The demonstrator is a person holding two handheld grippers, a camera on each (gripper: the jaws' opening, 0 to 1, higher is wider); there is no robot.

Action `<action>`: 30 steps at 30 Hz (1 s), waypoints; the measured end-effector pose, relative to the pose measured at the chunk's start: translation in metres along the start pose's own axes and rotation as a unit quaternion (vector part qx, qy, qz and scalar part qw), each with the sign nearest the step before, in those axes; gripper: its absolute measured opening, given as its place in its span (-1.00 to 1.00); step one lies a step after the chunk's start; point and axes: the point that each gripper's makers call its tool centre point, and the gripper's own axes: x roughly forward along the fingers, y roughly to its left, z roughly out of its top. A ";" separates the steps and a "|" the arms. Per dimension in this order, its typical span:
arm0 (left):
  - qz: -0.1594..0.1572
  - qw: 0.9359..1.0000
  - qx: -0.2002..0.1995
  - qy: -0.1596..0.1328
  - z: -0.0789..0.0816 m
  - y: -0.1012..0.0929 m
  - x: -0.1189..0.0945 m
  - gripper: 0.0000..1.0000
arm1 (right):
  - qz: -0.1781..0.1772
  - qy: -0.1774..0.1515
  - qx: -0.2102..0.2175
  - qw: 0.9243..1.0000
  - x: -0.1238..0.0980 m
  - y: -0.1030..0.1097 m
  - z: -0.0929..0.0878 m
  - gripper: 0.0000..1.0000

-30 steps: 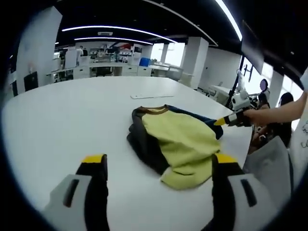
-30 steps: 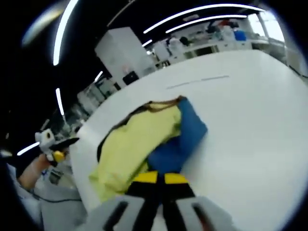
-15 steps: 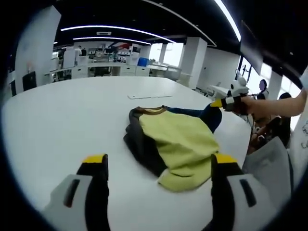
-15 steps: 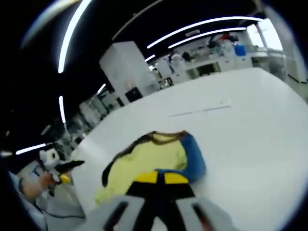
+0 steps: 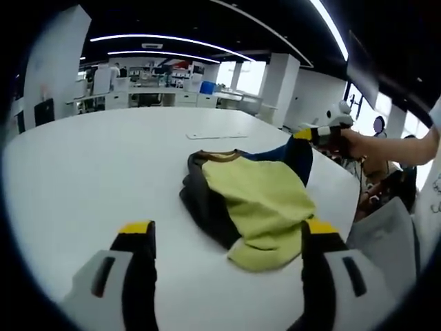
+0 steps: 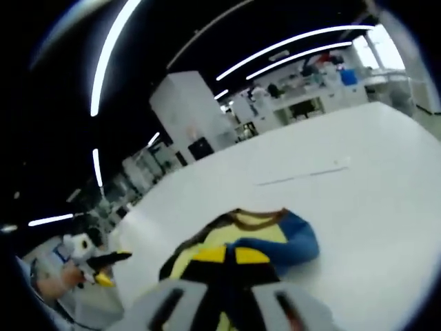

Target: Fold the garment on the visible template until the final outline fits inside the template.

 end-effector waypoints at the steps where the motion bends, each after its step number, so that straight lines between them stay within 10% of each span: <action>1: -0.001 1.000 0.000 0.000 0.000 0.000 0.000 0.68 | 0.003 0.002 0.001 1.000 0.005 0.002 -0.003 -1.00; 13: -0.007 1.000 -0.005 0.003 -0.004 -0.007 0.006 0.67 | 0.044 0.073 -0.064 0.994 0.050 0.050 -0.050 -1.00; 30: -0.008 1.000 -0.012 0.006 -0.008 -0.008 0.008 0.65 | 0.041 0.147 -0.080 0.985 0.072 0.056 -0.116 -1.00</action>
